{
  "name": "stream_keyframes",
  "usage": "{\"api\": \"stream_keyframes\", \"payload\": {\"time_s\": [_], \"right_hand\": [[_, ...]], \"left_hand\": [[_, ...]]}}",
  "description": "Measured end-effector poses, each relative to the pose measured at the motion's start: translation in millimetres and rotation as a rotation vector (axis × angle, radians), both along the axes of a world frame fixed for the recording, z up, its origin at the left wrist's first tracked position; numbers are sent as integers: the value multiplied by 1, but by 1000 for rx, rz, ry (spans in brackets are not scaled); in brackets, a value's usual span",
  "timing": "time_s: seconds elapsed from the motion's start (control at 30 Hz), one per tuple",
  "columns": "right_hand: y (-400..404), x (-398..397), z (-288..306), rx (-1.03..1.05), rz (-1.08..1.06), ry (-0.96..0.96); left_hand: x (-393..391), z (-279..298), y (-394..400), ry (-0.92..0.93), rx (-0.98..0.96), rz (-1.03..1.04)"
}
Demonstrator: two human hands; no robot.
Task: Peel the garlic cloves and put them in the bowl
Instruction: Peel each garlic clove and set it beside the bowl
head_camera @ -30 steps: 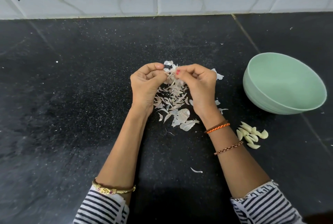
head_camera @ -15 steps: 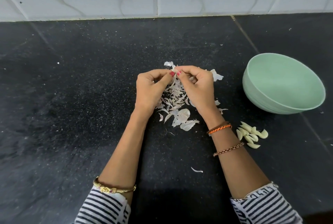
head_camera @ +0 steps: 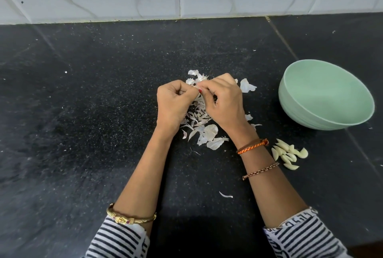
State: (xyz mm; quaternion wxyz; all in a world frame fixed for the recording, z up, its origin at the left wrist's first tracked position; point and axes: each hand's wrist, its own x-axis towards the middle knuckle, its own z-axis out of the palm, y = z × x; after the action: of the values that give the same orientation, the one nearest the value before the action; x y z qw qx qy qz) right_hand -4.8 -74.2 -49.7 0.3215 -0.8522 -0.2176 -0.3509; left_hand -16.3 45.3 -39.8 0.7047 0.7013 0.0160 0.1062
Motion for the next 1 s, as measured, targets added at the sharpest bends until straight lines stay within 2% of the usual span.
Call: {"api": "stream_keyframes", "payload": {"time_s": [0.2,0.33,0.47,0.6,0.8,1.0], "right_hand": [[-3,-2,1,-79,14,10],[-3,-6,2,-95,-12,51],[-3,-9,5,99,-16,169],[-9,-14,3,234,-44,224],[-12,-14,2,149,-182,196],[-13,-16,6,47,-245,172]], "left_hand": [[-3,1,-3,-26,31,13],[-5,1,-2,-86,148,21],[-5,4,-2,-123,153,29],[-1,4,11,-100,84,146],[-5,2,-1,-112,217,-93],[-7,2,-3,-158,329,-108]]}}
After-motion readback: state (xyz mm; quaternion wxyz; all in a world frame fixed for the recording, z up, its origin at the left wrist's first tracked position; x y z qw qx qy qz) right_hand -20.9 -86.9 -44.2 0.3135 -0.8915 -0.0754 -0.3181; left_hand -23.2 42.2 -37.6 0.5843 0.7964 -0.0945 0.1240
